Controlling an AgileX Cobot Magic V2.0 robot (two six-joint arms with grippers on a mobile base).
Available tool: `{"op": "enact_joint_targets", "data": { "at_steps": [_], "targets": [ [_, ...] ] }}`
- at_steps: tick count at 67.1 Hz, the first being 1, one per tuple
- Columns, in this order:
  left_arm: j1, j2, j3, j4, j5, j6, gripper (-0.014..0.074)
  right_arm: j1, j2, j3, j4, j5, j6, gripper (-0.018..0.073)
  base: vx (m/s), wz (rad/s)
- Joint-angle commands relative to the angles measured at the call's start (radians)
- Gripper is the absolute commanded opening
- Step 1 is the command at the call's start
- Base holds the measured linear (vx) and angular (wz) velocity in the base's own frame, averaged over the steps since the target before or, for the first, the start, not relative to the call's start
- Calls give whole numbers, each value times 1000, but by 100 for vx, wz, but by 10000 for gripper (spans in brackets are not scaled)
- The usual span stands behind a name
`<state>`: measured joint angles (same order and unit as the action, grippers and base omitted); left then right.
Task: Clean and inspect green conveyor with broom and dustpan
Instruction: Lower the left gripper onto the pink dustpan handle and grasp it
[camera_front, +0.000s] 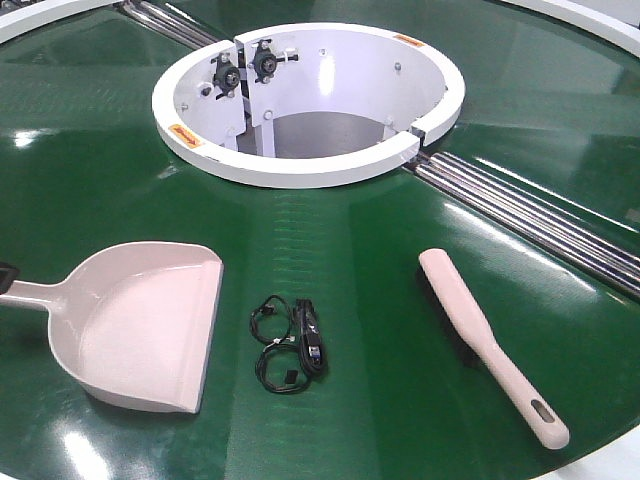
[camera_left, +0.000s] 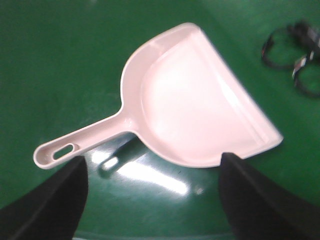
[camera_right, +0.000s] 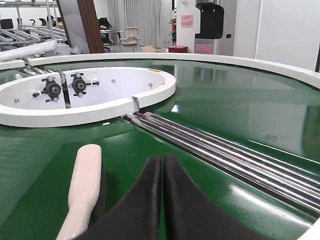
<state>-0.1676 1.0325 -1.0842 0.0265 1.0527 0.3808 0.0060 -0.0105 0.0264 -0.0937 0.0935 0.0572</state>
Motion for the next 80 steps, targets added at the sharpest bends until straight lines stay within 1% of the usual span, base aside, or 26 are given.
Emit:
{"op": "enact_joint_targets", "data": {
  "at_steps": [1, 5, 6, 7, 8, 9, 10, 15, 25, 31, 38, 43, 51, 65, 69, 75, 80],
  "targets": [
    [3, 71, -65, 46, -31, 112, 521, -4, -18, 12, -8, -75, -1, -10, 0, 0],
    [3, 120, -74, 103, -42, 198, 521, -4, -18, 12, -8, -75, -1, -10, 0, 0],
    [3, 133, -74, 132, -49, 245, 521, -4, -18, 12, -8, -75, -1, -10, 0, 0],
    [3, 142, -74, 146, -51, 258, 521, -4, -18, 12, -8, -75, -1, -10, 0, 0],
    [3, 150, -74, 160, -59, 297, 521, -4, -18, 12, -8, -75, -1, -10, 0, 0],
    [3, 159, -74, 167, -61, 309, 521, -4, -18, 12, -8, -75, -1, -10, 0, 0],
    [3, 171, -74, 191, -67, 345, 521, -4, -18, 12, -8, -75, -1, -10, 0, 0],
    [3, 210, -76, 227, -82, 466, 521, -4, -18, 12, -8, -75, -1, -10, 0, 0],
    [3, 310, -83, 229, -90, 534, 521, -4, -18, 12, -8, -75, -1, -10, 0, 0],
    [3, 365, -83, 262, -112, 616, 521, -4, -18, 12, -8, -75, -1, -10, 0, 0],
    [3, 419, -83, 267, -154, 677, 521, -4, -18, 12, -8, -75, -1, -10, 0, 0],
    [4, 454, -83, 269, -161, 706, 521, -4, -18, 12, -8, -75, -1, -10, 0, 0],
    [4, 504, -83, 306, -160, 707, 521, -4, -18, 12, -8, -75, -1, -10, 0, 0],
    [55, 535, -83, 311, -195, 707, 521, -4, -18, 12, -8, -75, -1, -10, 0, 0],
    [71, 535, -82, 304, -195, 706, 521, -4, -18, 12, -8, -75, -1, -10, 0, 0],
    [101, 535, -82, 262, -204, 712, 521, -4, -18, 12, -8, -75, -1, -10, 0, 0],
    [105, 535, -82, 230, -215, 765, 521, -4, -18, 12, -8, -75, -1, -10, 0, 0]
  ]
}}
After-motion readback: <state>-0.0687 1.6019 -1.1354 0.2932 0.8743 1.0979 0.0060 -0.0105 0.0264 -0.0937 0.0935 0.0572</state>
